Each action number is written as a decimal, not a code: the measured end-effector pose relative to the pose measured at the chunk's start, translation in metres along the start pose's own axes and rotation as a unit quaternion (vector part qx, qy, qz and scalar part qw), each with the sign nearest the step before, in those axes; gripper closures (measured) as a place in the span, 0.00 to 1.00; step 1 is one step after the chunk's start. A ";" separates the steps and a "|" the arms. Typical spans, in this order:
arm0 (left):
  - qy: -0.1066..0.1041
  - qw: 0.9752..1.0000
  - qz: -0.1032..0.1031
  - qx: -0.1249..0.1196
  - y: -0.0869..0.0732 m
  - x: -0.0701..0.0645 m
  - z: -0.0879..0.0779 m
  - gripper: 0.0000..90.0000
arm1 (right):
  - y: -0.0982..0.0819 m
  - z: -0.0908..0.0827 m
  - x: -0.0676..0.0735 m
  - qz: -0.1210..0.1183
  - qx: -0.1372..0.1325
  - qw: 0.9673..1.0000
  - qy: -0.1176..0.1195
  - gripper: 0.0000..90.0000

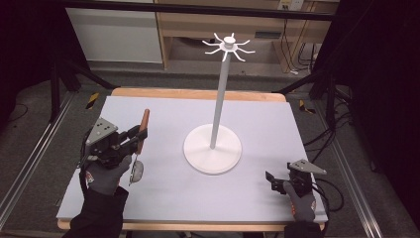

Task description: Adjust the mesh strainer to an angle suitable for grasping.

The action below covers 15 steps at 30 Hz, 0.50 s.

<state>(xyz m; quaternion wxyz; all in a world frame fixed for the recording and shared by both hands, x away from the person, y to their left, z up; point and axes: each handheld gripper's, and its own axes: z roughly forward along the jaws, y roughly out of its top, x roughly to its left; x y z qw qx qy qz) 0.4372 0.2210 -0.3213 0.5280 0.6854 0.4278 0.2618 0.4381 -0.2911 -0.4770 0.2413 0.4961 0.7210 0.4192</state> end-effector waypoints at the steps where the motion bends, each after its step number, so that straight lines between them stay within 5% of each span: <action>1: -0.002 1.000 0.000 -0.004 0.002 -0.001 0.000 0.78 | 0.000 0.000 0.000 0.000 -0.001 1.000 0.000 0.07; 15: -0.026 0.999 0.014 -0.037 0.027 -0.026 0.012 0.78 | 0.000 0.000 0.000 0.001 0.001 1.000 0.000 0.07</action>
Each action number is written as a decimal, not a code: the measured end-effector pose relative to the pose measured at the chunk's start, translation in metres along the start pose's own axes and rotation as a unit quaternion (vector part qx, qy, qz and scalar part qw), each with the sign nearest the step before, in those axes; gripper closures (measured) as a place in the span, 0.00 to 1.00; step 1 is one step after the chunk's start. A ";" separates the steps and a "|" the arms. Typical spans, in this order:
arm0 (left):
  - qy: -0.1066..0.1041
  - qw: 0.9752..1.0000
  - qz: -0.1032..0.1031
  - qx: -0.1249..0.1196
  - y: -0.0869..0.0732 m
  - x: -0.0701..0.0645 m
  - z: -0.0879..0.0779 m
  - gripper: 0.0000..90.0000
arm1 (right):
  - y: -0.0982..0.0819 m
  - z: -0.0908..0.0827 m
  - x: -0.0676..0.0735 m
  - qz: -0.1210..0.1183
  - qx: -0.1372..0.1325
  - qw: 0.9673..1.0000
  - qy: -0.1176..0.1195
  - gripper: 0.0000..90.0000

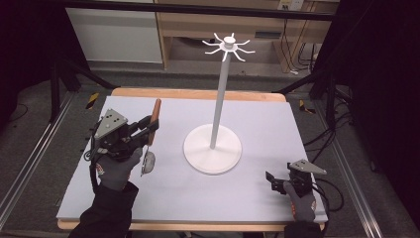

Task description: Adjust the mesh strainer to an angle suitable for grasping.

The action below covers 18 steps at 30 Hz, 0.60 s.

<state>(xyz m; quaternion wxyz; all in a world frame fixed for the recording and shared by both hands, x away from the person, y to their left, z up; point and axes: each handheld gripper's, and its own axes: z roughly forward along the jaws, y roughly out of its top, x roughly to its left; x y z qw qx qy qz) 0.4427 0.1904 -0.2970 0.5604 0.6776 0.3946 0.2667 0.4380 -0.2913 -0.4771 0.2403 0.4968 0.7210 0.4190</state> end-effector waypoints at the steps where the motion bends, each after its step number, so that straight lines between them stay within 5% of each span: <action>1: -0.002 1.000 0.000 -0.003 0.003 -0.002 0.001 0.78 | 0.000 0.000 0.000 0.000 0.000 1.000 0.000 0.07; 18: -0.006 0.999 0.020 -0.037 0.047 -0.023 0.012 0.78 | 0.000 0.000 0.000 -0.001 -0.002 1.000 0.002 0.07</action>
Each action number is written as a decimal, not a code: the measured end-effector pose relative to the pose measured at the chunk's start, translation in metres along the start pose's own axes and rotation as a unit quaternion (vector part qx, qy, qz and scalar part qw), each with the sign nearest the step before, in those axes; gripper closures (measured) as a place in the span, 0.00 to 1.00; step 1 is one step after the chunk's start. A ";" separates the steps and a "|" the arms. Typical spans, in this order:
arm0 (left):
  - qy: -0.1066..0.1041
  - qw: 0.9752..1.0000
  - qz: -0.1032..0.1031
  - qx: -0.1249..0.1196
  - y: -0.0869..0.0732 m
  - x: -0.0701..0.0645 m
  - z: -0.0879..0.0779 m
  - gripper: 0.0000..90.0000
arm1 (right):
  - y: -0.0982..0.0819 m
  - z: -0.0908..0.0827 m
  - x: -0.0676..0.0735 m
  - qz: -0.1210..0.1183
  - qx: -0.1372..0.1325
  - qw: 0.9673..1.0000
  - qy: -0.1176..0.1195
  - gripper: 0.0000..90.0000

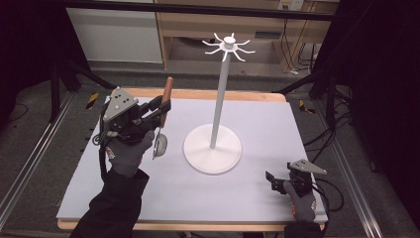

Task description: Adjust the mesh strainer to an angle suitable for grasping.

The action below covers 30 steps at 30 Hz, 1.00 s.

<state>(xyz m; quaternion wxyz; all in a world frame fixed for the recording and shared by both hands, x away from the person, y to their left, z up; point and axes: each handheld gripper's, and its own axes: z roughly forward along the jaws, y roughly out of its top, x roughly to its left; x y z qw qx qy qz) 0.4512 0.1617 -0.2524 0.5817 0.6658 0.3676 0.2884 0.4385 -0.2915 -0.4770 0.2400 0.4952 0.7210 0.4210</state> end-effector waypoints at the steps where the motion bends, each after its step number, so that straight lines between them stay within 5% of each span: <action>1: 0.000 1.000 -0.001 0.000 0.001 0.000 0.001 0.78 | 0.000 0.000 0.000 0.000 0.000 1.000 0.001 0.07; 30: -0.010 0.999 0.004 -0.031 0.040 -0.014 0.016 0.78 | 0.000 0.001 0.000 0.004 -0.002 1.000 0.006 0.07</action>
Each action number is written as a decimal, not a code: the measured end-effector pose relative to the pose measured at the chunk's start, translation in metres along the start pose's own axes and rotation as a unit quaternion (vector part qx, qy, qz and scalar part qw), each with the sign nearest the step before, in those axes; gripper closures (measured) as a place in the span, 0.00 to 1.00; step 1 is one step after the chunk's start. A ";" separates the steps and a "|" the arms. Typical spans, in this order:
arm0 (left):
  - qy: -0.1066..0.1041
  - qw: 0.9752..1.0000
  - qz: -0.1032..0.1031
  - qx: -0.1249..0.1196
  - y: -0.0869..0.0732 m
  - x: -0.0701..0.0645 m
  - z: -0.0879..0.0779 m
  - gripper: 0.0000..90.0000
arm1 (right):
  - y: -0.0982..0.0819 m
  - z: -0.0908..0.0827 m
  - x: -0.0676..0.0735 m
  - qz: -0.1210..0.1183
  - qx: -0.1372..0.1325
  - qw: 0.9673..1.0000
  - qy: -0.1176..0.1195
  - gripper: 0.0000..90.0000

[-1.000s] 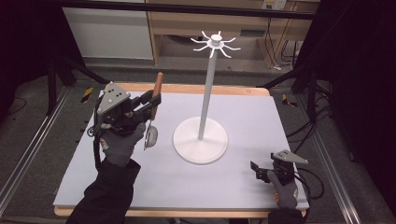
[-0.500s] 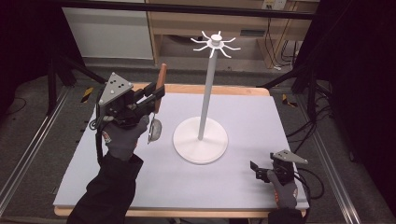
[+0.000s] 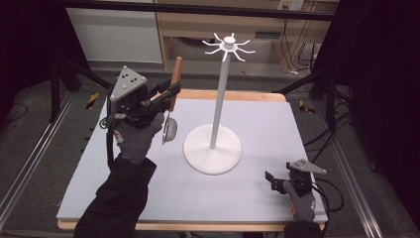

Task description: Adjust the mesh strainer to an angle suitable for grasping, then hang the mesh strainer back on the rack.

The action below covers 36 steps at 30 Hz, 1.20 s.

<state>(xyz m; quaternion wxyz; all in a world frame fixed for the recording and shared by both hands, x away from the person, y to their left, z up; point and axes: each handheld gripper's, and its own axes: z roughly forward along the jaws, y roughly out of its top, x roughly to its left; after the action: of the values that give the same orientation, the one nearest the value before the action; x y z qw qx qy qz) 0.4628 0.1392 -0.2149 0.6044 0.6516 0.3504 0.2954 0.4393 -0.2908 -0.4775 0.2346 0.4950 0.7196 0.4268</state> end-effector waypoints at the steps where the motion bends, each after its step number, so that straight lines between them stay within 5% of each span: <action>1: 0.000 1.000 0.000 0.000 0.001 -0.001 0.001 0.78 | 0.000 0.000 0.000 0.000 0.000 1.000 0.000 0.07; 12: 0.002 1.000 -0.007 0.008 0.011 -0.008 0.007 0.78 | 0.000 0.000 0.000 0.002 -0.001 1.000 0.001 0.07; 26: -0.008 1.000 0.021 -0.016 0.026 -0.013 0.011 0.78 | 0.000 0.001 0.000 0.004 -0.001 1.000 -0.001 0.07; 36: -0.016 1.000 0.027 -0.005 0.028 -0.023 0.017 0.78 | 0.000 0.001 0.000 0.007 -0.001 1.000 0.000 0.07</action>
<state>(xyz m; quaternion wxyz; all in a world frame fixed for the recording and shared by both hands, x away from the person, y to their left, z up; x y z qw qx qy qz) 0.4663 0.1095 -0.1878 0.6053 0.6620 0.3217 0.3030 0.4398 -0.2907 -0.4778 0.2324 0.4997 0.7158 0.4289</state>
